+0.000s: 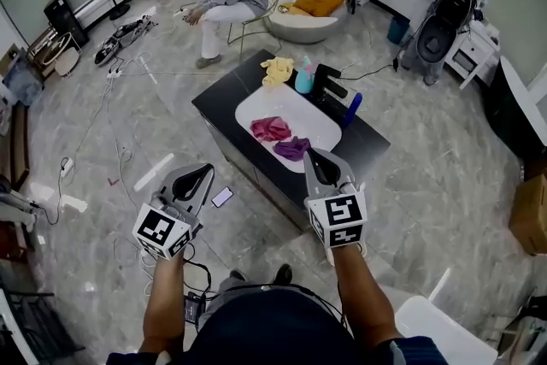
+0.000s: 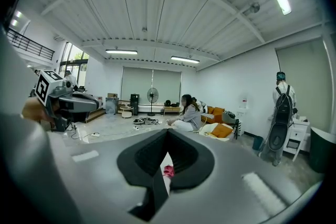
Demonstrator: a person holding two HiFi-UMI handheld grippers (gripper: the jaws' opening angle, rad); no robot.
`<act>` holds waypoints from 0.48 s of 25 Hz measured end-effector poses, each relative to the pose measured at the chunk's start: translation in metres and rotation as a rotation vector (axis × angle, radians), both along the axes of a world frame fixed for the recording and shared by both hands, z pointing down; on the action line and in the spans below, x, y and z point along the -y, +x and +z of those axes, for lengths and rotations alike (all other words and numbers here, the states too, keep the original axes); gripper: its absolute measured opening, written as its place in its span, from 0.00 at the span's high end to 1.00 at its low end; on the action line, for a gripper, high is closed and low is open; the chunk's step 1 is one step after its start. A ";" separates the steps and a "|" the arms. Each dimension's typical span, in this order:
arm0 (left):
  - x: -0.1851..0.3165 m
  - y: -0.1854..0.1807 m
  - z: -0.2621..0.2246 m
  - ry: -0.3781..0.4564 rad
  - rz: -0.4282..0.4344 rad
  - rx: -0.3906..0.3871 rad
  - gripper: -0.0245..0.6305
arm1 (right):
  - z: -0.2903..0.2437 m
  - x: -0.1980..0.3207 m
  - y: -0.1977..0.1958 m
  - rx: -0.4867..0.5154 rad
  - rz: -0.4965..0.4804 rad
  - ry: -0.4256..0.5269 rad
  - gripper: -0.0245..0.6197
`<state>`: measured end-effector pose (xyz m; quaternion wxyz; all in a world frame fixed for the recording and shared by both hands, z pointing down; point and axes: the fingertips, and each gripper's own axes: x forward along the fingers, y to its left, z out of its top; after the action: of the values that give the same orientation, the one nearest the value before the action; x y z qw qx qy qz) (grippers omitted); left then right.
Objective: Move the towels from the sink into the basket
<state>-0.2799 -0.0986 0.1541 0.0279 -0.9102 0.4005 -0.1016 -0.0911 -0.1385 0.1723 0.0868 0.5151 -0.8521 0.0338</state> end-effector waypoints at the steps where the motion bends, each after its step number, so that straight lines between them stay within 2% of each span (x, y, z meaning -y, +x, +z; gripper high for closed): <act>1: 0.007 0.001 0.000 0.001 0.006 0.000 0.95 | 0.001 0.004 0.001 0.001 0.004 -0.001 0.95; 6: 0.047 0.001 0.009 0.001 0.043 -0.022 0.95 | 0.008 0.023 0.005 -0.012 0.045 -0.009 0.95; 12: 0.111 -0.010 0.000 0.020 0.151 -0.060 0.95 | -0.001 0.056 -0.008 -0.046 0.141 -0.010 0.95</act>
<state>-0.2902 -0.2092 0.1539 0.0325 -0.9401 0.3324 -0.0679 -0.0988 -0.1945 0.1716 0.1062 0.5739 -0.8114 0.0320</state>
